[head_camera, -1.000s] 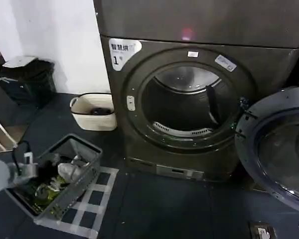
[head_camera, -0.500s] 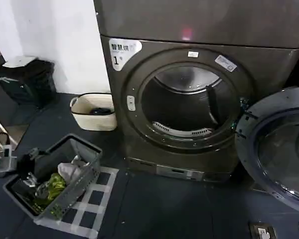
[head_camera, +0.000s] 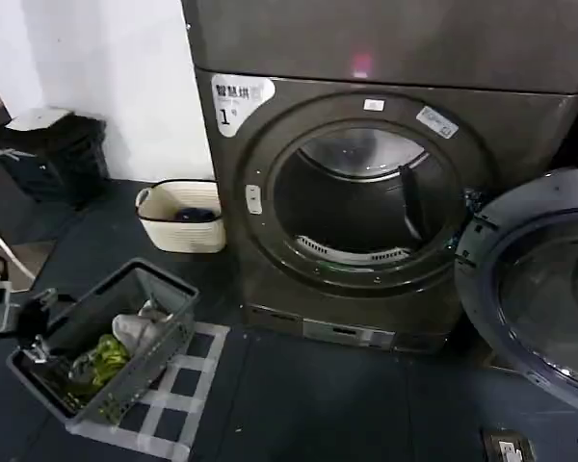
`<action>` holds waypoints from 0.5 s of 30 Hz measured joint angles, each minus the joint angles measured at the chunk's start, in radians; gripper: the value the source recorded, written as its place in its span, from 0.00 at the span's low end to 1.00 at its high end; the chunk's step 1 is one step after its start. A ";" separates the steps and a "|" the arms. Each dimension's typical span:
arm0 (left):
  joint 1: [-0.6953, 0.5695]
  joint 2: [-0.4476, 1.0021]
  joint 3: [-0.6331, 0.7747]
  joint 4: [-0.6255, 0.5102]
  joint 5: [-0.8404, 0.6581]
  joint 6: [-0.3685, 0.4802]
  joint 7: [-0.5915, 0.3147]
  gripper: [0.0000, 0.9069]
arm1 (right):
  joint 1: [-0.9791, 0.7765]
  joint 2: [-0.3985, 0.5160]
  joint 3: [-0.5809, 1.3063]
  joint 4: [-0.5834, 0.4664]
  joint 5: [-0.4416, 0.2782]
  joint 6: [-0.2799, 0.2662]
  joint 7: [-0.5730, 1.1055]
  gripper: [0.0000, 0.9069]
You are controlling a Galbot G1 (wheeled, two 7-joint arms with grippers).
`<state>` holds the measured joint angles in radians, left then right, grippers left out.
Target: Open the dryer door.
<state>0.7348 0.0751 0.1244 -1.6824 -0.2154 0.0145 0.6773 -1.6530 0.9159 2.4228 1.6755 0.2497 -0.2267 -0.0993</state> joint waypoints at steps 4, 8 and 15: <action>0.000 0.002 0.000 0.003 0.000 -0.002 0.002 1.00 | -0.001 0.002 0.002 0.000 0.001 0.000 -0.001 1.00; 0.000 0.003 0.000 0.003 -0.001 -0.005 0.009 1.00 | 0.001 0.004 0.000 0.000 0.003 0.000 -0.003 1.00; 0.000 0.005 0.000 0.004 0.014 -0.008 0.013 1.00 | 0.001 0.010 0.000 0.006 0.003 0.000 -0.009 1.00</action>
<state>0.7350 0.0800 0.1242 -1.6783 -0.2016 0.0062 0.6906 -1.6525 0.9259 2.4230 1.6811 0.2527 -0.2265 -0.1084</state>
